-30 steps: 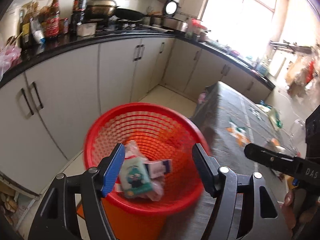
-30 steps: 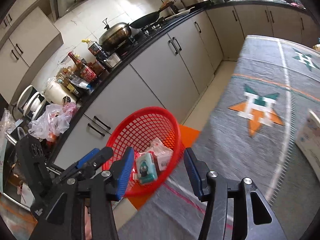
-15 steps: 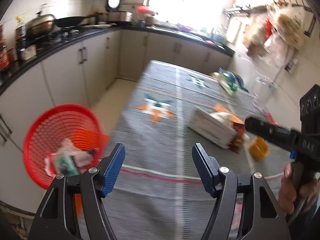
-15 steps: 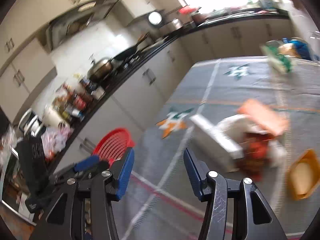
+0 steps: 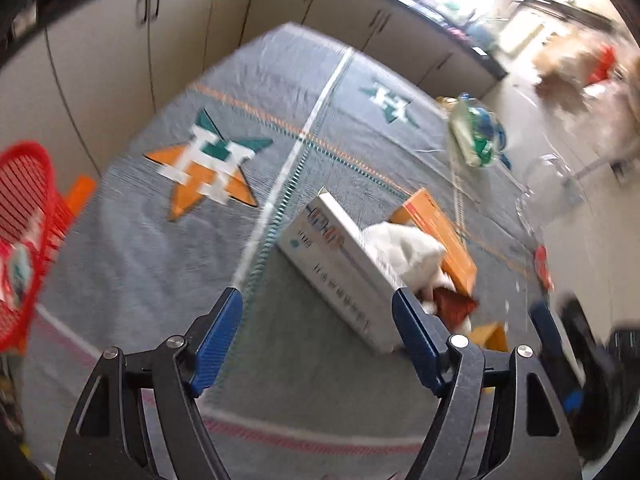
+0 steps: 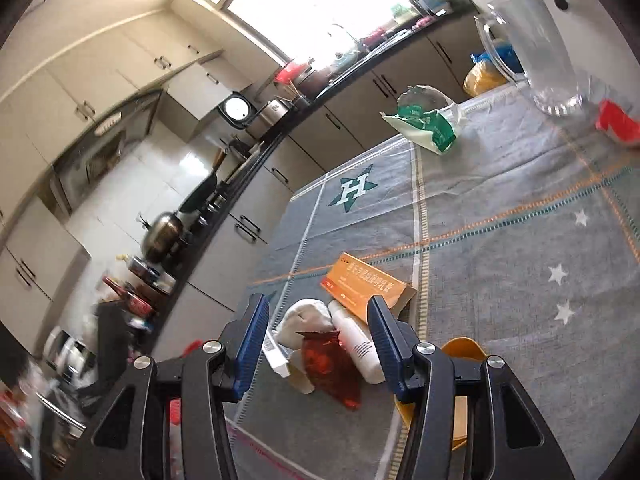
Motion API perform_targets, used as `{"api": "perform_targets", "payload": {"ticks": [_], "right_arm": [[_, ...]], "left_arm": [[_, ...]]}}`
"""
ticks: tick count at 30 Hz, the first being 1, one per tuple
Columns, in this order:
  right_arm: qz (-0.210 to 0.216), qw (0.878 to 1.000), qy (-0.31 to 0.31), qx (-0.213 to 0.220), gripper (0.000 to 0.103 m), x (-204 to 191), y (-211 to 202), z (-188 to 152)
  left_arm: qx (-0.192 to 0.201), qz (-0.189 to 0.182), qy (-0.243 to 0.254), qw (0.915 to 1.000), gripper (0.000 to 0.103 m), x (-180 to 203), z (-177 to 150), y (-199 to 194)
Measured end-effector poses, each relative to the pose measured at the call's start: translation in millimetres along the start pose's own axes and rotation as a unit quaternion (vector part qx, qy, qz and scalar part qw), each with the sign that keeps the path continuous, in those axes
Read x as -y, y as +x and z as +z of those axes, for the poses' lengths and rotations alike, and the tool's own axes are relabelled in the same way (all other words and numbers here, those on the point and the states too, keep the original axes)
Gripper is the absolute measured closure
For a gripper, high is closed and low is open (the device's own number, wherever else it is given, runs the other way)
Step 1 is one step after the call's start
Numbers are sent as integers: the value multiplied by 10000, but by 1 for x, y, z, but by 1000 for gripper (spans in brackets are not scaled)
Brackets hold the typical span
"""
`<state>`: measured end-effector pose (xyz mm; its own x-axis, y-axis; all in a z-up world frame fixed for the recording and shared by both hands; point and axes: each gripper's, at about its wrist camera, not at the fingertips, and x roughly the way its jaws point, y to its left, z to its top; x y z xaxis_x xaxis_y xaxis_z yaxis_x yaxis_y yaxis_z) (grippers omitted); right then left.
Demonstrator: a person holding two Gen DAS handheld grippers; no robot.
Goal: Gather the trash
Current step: 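Move both empty tools back over the table, then grasp the tall white barcode box with the left tool while the right tool grasps the red snack packet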
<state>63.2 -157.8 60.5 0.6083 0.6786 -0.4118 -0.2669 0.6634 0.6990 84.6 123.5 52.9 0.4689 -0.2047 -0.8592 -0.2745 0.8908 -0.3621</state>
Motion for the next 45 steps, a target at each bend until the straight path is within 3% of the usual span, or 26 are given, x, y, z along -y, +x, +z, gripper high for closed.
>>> {"api": "perform_targets", "payload": {"ticks": [3, 10, 16, 19, 21, 24, 29, 31, 36, 39, 45], "right_arm": [[101, 9997, 100, 204, 46, 1, -11, 3], [233, 9993, 250, 144, 46, 6, -13, 1], [237, 9997, 67, 25, 46, -2, -6, -5], [268, 9996, 27, -56, 46, -3, -1, -7], [252, 9996, -57, -99, 46, -7, 3, -9], [255, 9994, -94, -204, 46, -9, 9, -13], [173, 9989, -178, -396, 46, -12, 21, -21], [116, 9984, -222, -510, 46, -14, 26, -24], [-37, 9964, -336, -781, 46, -19, 38, -33], [-146, 9951, -418, -883, 46, -23, 41, -38], [-399, 9906, -514, -1204, 46, -30, 52, -52]], "left_arm": [[61, -23, -199, 9998, 25, 11, 12, 14], [66, 173, 177, 9997, 25, 37, 16, 33], [-30, -163, 243, 9996, 28, 21, 5, 34], [75, -283, 399, 9988, 39, 10, -1, 25], [78, -445, 457, 9979, 59, 2, -3, 21], [106, -545, 536, 9970, 78, -7, -3, 22], [214, -1151, 771, 9901, 81, -11, -5, 30], [181, -1176, 850, 9893, 87, -9, -6, 35], [77, -1166, 891, 9892, 87, -5, -6, 41], [218, -1187, 858, 9890, 89, -9, -8, 36], [1204, -864, 576, 9873, 90, -36, 1, -1]]}}
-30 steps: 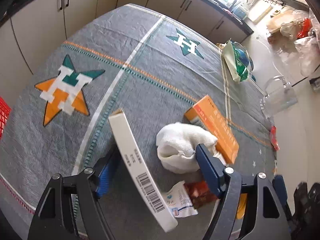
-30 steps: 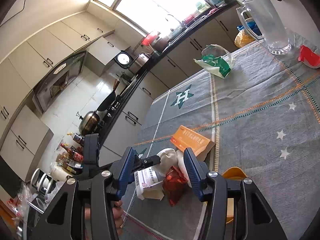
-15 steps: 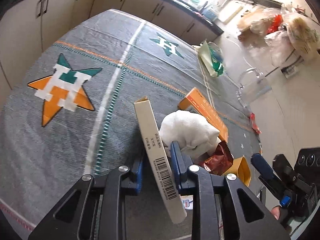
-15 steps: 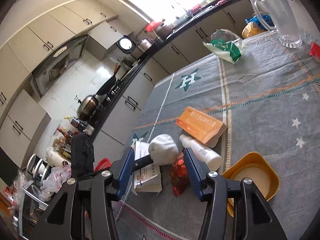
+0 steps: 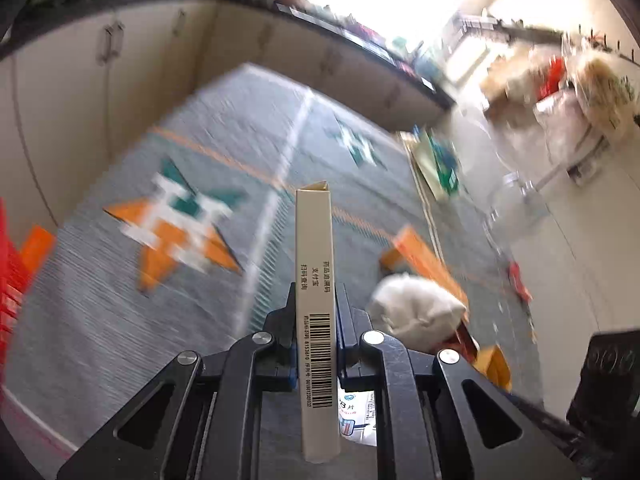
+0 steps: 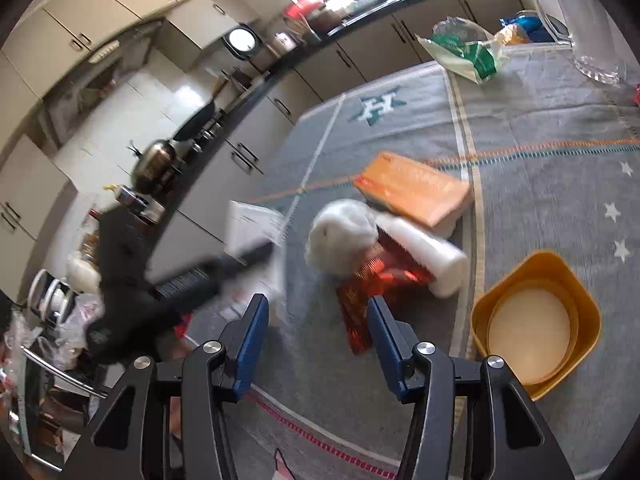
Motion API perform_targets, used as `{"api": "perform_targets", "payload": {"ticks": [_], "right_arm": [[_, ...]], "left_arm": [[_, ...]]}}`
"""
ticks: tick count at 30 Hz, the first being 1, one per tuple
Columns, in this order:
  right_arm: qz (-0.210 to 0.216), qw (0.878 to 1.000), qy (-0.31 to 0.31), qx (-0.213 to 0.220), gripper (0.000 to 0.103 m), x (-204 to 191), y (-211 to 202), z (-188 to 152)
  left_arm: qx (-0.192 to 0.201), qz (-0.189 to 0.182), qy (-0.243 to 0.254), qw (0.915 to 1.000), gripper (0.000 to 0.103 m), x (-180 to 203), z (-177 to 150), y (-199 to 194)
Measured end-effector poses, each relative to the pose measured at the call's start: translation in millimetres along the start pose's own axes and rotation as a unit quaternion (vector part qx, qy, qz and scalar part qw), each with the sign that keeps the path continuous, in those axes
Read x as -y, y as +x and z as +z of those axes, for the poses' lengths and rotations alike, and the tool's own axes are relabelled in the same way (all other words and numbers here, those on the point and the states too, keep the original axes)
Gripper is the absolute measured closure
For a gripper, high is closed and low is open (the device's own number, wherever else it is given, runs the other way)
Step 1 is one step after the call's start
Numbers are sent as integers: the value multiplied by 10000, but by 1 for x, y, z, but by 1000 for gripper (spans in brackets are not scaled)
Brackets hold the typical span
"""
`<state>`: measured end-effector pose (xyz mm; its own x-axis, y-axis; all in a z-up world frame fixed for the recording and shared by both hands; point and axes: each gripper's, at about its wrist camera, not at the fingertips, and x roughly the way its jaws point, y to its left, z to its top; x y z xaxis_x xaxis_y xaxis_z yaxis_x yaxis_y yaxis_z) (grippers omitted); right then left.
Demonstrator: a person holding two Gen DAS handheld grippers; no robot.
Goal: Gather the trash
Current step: 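Grasp the tall white barcode box with the left tool while the right tool grasps the red snack packet, then hold the white box with the left tool while the right tool holds the red packet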
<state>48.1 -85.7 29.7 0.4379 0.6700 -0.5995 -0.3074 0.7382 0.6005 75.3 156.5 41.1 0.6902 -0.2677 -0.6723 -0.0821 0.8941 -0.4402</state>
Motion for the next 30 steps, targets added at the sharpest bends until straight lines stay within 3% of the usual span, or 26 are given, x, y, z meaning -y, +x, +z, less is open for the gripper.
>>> {"api": "perform_targets", "payload": {"ticks": [3, 8, 12, 14, 16, 18, 25, 30], "right_arm": [[-432, 9991, -55, -16, 46, -1, 4, -4], [-688, 9976, 29, -52, 46, 7, 16, -4], [-919, 9956, -123, 159, 46, 6, 27, -2], [-860, 9962, -134, 2, 48, 9, 40, 0], [-950, 9949, -316, 139, 62, 8, 41, 0], [-924, 9950, -282, 240, 64, 11, 36, 0], [-903, 9895, -508, 1005, 65, 1, -6, 0], [-811, 9896, -480, 1087, 65, -2, -13, 0]], "left_arm": [[199, 151, 35, 9997, 90, -2, 0, -7], [270, 98, 160, 9995, 90, 5, 2, -11], [335, 99, 302, 9989, 90, 11, -2, -15], [312, 40, 294, 9991, 90, 11, -2, -15], [314, 23, 316, 9990, 90, 11, -3, -16], [323, 9, 345, 9989, 90, 11, -4, -18], [478, -43, 572, 9972, 90, 21, -8, -25], [641, 50, 890, 9940, 90, 33, -14, -29]]}}
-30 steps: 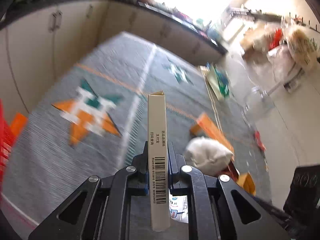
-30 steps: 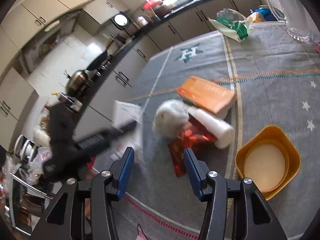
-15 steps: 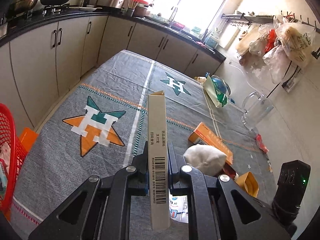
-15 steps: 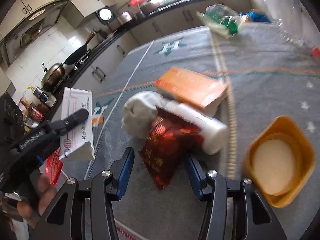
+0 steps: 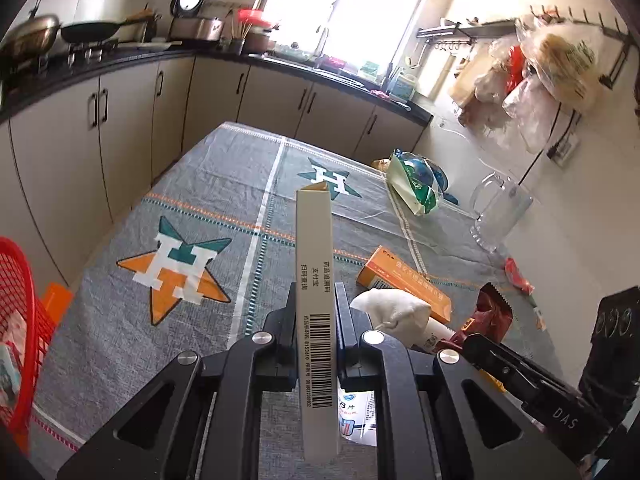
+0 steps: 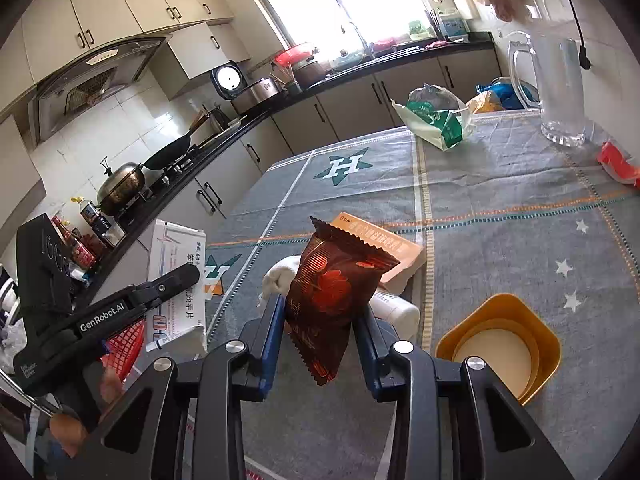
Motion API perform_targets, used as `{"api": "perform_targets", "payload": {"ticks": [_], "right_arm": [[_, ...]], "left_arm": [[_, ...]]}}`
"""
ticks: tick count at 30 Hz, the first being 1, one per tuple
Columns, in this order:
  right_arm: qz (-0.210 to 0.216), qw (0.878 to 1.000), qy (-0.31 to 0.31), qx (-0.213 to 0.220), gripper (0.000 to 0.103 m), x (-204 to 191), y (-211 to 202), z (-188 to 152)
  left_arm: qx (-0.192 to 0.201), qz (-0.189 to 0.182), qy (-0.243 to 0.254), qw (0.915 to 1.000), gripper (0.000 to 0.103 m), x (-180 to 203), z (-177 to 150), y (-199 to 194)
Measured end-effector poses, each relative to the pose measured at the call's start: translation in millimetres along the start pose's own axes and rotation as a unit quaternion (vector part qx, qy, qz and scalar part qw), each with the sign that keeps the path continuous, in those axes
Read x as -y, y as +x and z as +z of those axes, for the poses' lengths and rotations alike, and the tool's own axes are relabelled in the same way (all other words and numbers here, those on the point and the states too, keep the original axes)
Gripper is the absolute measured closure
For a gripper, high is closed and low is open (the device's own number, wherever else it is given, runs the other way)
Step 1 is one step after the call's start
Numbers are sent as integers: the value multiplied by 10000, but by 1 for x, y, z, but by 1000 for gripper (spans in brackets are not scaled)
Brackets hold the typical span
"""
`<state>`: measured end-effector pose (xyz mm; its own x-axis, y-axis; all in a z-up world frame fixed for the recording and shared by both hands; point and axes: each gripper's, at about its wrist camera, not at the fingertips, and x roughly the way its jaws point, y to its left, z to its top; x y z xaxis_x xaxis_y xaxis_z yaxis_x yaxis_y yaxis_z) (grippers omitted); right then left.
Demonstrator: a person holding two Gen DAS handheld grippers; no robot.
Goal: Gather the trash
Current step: 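Hold the white box with the left tool while the right tool holds the red packet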
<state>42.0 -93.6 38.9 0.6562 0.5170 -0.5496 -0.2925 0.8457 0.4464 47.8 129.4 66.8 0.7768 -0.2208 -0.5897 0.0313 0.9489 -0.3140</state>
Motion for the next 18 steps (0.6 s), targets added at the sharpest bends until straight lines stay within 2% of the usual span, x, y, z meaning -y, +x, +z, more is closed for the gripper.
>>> {"api": "perform_targets", "payload": {"ticks": [7, 18], "right_arm": [[53, 9998, -170, 23, 65, -10, -1, -3], [54, 9999, -157, 39, 65, -8, -2, -4]], "left_arm": [[154, 210, 301, 9992, 90, 12, -3, -3], [185, 260, 397, 9987, 90, 17, -4, -4]]}}
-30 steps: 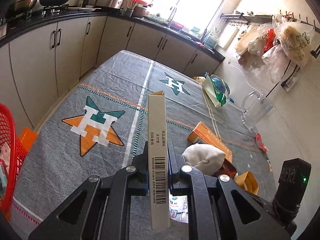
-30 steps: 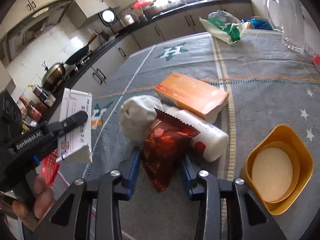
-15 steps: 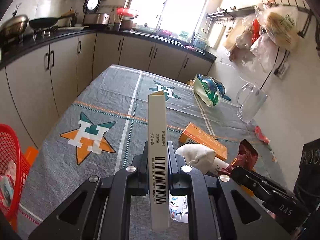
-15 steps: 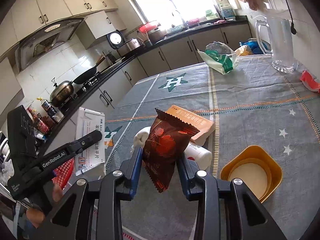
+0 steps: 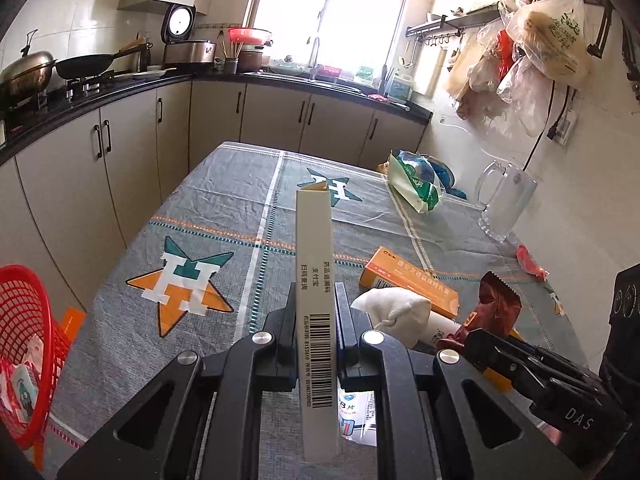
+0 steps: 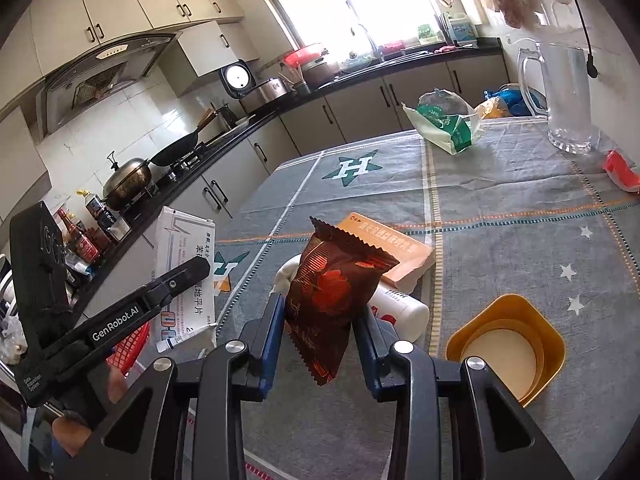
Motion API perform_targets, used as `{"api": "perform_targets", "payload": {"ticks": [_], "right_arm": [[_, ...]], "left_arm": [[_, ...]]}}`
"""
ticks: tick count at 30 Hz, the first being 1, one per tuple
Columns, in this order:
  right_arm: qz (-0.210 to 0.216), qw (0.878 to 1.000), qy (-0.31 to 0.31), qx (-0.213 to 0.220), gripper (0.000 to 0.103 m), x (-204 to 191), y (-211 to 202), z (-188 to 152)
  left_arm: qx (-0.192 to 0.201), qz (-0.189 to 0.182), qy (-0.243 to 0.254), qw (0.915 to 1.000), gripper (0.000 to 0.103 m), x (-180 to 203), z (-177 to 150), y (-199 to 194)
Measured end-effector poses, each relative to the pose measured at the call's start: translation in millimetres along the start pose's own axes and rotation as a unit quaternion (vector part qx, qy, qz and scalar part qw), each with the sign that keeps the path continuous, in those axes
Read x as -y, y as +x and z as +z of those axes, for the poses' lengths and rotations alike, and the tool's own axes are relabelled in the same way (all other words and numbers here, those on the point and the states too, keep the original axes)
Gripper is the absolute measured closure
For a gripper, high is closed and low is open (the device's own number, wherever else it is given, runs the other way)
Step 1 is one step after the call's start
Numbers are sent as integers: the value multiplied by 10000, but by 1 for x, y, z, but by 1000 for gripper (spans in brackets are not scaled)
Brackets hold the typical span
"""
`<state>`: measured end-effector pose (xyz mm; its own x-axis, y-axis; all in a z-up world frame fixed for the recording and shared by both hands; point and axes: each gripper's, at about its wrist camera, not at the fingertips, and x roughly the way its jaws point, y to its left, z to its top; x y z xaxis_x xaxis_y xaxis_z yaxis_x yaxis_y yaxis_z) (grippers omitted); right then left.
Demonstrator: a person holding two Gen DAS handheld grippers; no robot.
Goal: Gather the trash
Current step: 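Hold the white box with the left tool while the right tool holds the red packet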
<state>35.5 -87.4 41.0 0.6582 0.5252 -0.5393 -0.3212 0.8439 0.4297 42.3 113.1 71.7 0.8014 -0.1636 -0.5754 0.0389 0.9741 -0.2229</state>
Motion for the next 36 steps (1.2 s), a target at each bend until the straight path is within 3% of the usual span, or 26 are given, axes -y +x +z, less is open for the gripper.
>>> {"api": "perform_targets", "payload": {"ticks": [36], "right_arm": [[117, 9999, -36, -45, 65, -1, 2, 1]], "left_arm": [[37, 124, 71, 9999, 90, 2, -1, 0]]}}
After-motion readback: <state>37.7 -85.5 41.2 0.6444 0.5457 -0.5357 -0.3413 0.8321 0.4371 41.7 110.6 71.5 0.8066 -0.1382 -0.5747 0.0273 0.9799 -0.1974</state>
